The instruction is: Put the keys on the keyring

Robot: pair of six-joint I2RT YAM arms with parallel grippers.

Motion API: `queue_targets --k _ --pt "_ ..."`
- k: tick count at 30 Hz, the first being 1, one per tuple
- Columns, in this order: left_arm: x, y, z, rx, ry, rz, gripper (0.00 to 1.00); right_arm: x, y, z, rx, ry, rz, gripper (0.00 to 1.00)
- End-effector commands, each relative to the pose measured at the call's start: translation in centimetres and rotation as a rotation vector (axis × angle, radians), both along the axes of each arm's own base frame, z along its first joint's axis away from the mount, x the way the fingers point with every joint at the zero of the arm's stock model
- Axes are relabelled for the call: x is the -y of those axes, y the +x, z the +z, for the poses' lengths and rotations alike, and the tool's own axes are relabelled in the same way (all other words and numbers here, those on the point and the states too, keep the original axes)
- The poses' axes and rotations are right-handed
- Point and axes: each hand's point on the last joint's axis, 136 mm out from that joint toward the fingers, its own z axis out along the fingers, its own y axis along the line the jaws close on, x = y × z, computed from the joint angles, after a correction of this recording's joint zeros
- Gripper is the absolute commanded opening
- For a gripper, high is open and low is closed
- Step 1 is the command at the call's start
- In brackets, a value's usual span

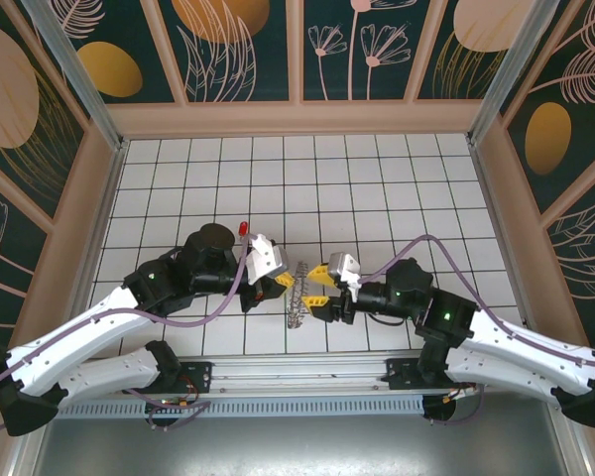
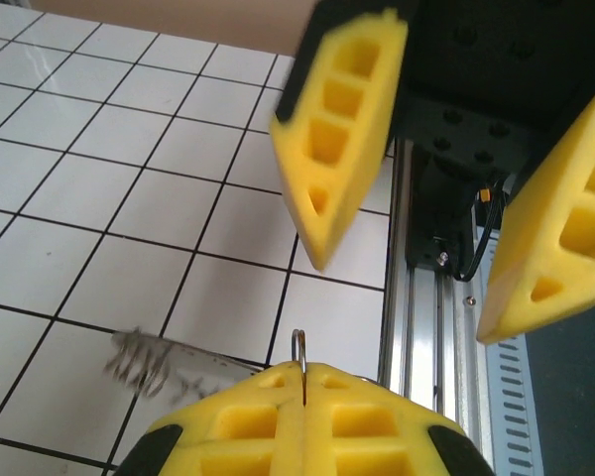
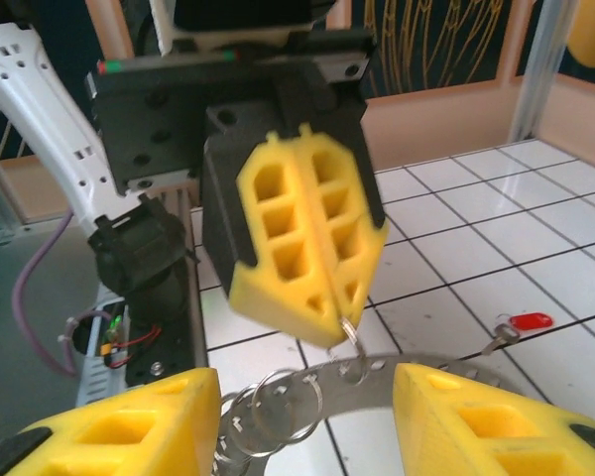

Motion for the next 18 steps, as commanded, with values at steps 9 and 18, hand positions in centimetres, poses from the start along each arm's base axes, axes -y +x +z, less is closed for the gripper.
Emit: queue_targets --k 9,18 --pt "0.3 -0.9 0.7 -0.002 -0.013 -0.057 0.00 -0.8 1.5 -0.8 0.059 -0.068 -0.043 0.47" --pt "0.5 -1.3 0.6 -0.016 -0.015 -0.080 0.00 -1.1 1.5 -1.0 0.076 -0.064 -0.032 0.42"
